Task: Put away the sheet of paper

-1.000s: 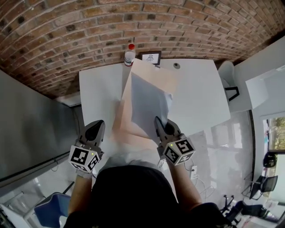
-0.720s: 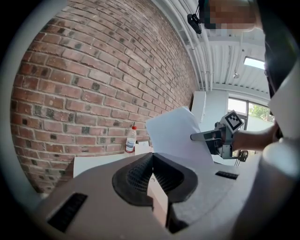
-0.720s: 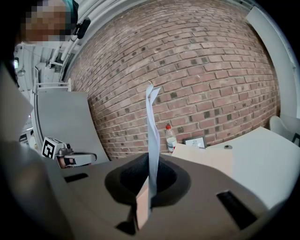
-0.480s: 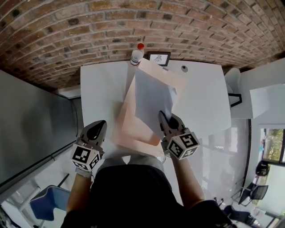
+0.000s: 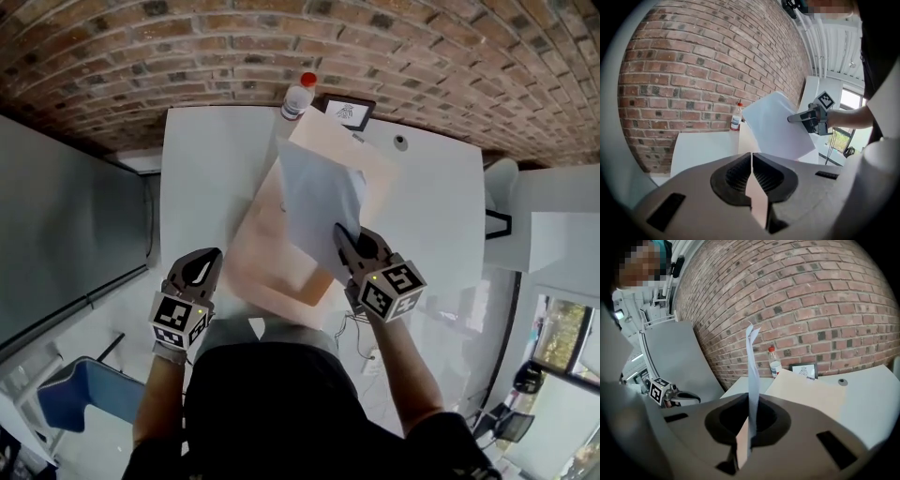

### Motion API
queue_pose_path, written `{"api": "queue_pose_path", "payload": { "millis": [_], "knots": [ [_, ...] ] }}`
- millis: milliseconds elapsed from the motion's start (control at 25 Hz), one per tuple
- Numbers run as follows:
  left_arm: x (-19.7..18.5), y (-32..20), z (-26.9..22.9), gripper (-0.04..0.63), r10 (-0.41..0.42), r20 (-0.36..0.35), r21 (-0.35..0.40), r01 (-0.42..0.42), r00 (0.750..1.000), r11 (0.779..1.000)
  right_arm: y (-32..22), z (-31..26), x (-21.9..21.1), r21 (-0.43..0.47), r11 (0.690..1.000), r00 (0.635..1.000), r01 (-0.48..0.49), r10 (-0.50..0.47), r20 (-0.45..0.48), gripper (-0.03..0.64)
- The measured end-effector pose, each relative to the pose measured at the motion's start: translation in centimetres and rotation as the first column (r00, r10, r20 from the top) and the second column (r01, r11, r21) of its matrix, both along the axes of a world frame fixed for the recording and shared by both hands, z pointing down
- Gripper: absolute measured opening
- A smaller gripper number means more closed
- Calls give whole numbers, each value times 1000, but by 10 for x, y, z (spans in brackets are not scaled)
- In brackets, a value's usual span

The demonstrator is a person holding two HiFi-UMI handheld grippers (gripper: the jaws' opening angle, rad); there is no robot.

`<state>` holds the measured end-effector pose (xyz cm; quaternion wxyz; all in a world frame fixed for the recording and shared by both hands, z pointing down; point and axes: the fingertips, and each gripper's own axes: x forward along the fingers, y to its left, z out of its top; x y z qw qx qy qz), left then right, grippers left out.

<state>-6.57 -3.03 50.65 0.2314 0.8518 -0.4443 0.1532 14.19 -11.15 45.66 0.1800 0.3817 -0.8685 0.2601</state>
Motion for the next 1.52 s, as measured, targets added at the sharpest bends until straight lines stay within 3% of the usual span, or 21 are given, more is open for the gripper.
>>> {"api": "queue_pose_path", "payload": {
  "millis": [320, 640, 920, 1280, 1520],
  "knots": [
    [16, 23, 47, 6, 42, 49, -133, -35, 998, 990, -7, 37, -5, -113, 980, 985, 165, -170, -36, 8],
    [24, 36, 79, 11, 53, 75, -201, -37, 996, 979, -27, 74, -12, -230, 930, 949, 287, -309, -62, 9],
    [32, 49, 105, 44, 96, 140, -269, -56, 985, 962, -48, 101, -10, -298, 889, 913, 347, -393, -107, 9],
    [33, 58, 121, 57, 104, 188, -274, -49, 977, 960, -83, 139, -4, -274, 846, 818, 457, -521, -244, 9],
    [34, 57, 122, 57, 73, 192, -259, -21, 979, 966, -90, 173, 10, -314, 785, 708, 534, -619, -340, 9]
  ]
}}
